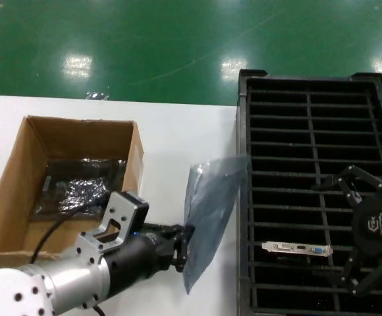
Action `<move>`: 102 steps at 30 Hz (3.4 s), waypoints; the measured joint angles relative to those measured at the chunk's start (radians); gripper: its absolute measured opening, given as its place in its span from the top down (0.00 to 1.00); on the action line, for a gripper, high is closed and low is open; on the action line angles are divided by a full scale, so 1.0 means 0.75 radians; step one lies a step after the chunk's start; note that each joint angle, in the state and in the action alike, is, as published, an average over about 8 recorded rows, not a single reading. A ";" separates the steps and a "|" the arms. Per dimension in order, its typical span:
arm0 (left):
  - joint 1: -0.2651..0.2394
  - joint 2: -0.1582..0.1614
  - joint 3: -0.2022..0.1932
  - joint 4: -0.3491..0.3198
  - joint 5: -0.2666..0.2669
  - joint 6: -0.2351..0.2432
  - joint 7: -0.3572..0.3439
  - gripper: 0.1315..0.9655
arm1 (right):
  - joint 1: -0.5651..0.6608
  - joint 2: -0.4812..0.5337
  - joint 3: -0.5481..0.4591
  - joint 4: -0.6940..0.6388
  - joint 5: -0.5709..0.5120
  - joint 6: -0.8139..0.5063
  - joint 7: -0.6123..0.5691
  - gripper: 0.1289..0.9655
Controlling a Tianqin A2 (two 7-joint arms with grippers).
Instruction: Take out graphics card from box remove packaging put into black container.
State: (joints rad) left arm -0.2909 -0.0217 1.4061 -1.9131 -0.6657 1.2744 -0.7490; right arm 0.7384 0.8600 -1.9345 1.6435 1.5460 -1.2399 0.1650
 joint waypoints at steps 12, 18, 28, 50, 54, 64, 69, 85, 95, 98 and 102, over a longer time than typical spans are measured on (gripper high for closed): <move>-0.062 0.006 0.011 0.280 0.079 -0.166 -0.174 0.98 | 0.000 0.000 0.000 0.000 0.000 0.000 0.000 0.01; -0.115 -0.023 0.039 0.357 0.063 -0.213 -0.144 0.96 | 0.000 0.000 0.000 0.000 0.000 0.000 0.000 0.00; -0.180 -0.094 0.067 0.338 -0.004 -0.229 -0.105 0.82 | 0.000 0.000 0.000 0.000 0.000 0.000 0.000 0.00; -0.051 -0.064 -0.016 -0.131 0.791 -0.657 0.647 0.35 | 0.000 0.000 0.000 0.000 0.000 0.000 0.000 0.00; -0.037 -0.017 -0.050 -0.127 0.934 -0.717 0.725 0.24 | -0.004 -0.003 0.002 0.000 0.001 0.007 -0.001 0.00; 0.000 -0.042 -0.028 -0.081 0.745 -0.803 0.753 0.07 | -0.086 -0.065 0.039 -0.005 0.030 0.144 -0.019 0.00; 0.027 -0.065 -0.008 -0.046 0.588 -0.865 0.770 0.04 | -0.149 -0.113 0.067 -0.009 0.051 0.248 -0.033 0.00; 0.117 -0.142 0.059 0.070 0.060 -1.075 0.828 0.00 | -0.359 -0.272 0.162 -0.021 0.123 0.602 -0.080 0.00; 0.174 -0.190 0.101 0.143 -0.269 -1.206 0.863 0.00 | -0.490 -0.371 0.222 -0.029 0.169 0.822 -0.109 0.00; 0.191 -0.204 0.113 0.165 -0.368 -1.245 0.874 0.00 | -0.529 -0.401 0.240 -0.031 0.182 0.888 -0.118 0.00; 0.214 -0.223 0.130 0.194 -0.500 -1.297 0.888 0.00 | -0.582 -0.441 0.263 -0.034 0.200 0.977 -0.130 0.00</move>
State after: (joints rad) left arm -0.1306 -0.1892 1.5037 -1.7678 -1.0408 0.3014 -0.0827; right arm 0.3021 0.5291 -1.7369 1.6178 1.6961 -0.5075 0.0675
